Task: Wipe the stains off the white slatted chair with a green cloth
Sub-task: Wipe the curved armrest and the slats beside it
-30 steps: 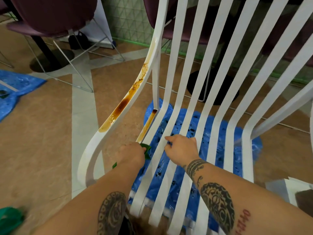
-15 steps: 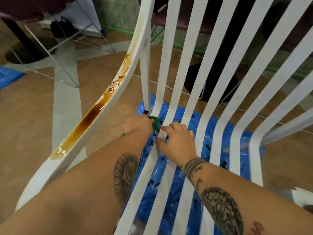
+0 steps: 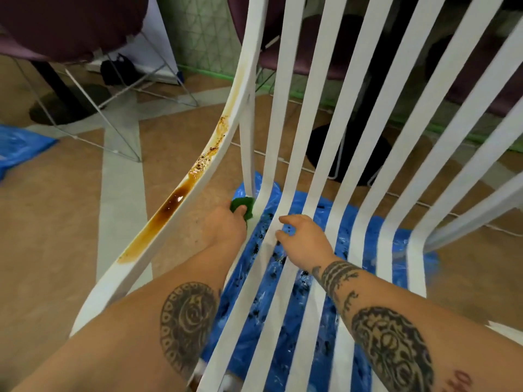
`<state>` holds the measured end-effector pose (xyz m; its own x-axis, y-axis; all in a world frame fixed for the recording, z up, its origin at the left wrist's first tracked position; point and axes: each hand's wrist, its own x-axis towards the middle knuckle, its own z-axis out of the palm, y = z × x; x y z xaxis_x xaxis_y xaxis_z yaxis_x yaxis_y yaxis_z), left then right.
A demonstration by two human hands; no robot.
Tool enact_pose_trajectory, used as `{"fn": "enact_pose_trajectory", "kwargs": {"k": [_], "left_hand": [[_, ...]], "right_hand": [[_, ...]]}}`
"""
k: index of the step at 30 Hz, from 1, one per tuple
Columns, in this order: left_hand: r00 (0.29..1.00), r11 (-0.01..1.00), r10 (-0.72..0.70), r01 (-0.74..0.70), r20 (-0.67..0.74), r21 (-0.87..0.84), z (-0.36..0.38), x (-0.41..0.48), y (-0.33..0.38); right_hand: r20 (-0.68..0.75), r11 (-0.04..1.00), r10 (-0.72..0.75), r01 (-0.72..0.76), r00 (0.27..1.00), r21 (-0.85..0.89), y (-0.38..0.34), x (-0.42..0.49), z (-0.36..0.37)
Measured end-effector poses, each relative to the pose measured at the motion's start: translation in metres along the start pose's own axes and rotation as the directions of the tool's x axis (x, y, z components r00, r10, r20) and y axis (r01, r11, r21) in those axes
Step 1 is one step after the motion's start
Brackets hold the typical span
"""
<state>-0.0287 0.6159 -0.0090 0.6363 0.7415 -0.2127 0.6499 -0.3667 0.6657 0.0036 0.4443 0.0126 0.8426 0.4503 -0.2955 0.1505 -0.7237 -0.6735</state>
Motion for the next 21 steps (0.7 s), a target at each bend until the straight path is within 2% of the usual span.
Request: {"fn": "enact_pose_trajectory", "kwargs": {"k": [2,4,7,8,9,11,12,13,16,19,21], "left_hand": [[1.000,0.992,-0.006,0.005,-0.010,-0.123,-0.023,-0.027,0.014],[1.000,0.960,-0.019,0.022,0.014,-0.277,-0.039,-0.061,0.031],[0.978,0.821,-0.074,0.170,0.195,-0.546,-0.042,-0.113,0.050],[0.955,0.789,-0.091,0.242,0.283,-0.565,-0.043,-0.132,0.055],[0.925,0.743,-0.103,0.315,0.365,-0.590,-0.043,-0.150,0.061],[0.838,0.604,-0.117,0.486,0.533,-0.631,-0.043,-0.184,0.069],[0.809,0.581,-0.104,0.521,0.578,-0.625,-0.044,-0.199,0.069],[0.817,0.614,-0.077,0.491,0.572,-0.618,-0.047,-0.212,0.068],[0.904,0.829,-0.077,0.292,0.421,-0.477,-0.049,-0.227,0.044],[0.932,0.909,-0.106,0.232,0.346,-0.346,-0.062,-0.223,0.007],[0.959,0.962,-0.095,0.158,0.267,-0.224,-0.078,-0.213,-0.021]], "right_hand": [[-0.043,0.982,0.060,-0.051,0.997,0.181,-0.008,-0.019,-0.003],[-0.034,0.901,0.106,-0.082,0.994,0.426,-0.021,-0.041,-0.005],[0.074,0.630,0.135,-0.143,0.988,0.763,-0.037,-0.077,-0.009],[0.086,0.575,0.144,-0.154,0.986,0.804,-0.037,-0.088,-0.011],[0.066,0.563,0.165,-0.149,0.984,0.813,-0.034,-0.098,-0.012],[-0.018,0.610,0.244,-0.139,0.970,0.780,-0.020,-0.115,-0.017],[-0.063,0.643,0.287,-0.143,0.956,0.752,-0.013,-0.124,-0.019],[-0.103,0.668,0.317,-0.145,0.943,0.730,-0.007,-0.132,-0.022],[-0.190,0.769,0.352,-0.167,0.917,0.618,0.000,-0.154,-0.026],[-0.186,0.803,0.362,-0.204,0.913,0.560,-0.006,-0.162,-0.018],[-0.128,0.823,0.351,-0.241,0.928,0.514,-0.019,-0.159,-0.003]]}}
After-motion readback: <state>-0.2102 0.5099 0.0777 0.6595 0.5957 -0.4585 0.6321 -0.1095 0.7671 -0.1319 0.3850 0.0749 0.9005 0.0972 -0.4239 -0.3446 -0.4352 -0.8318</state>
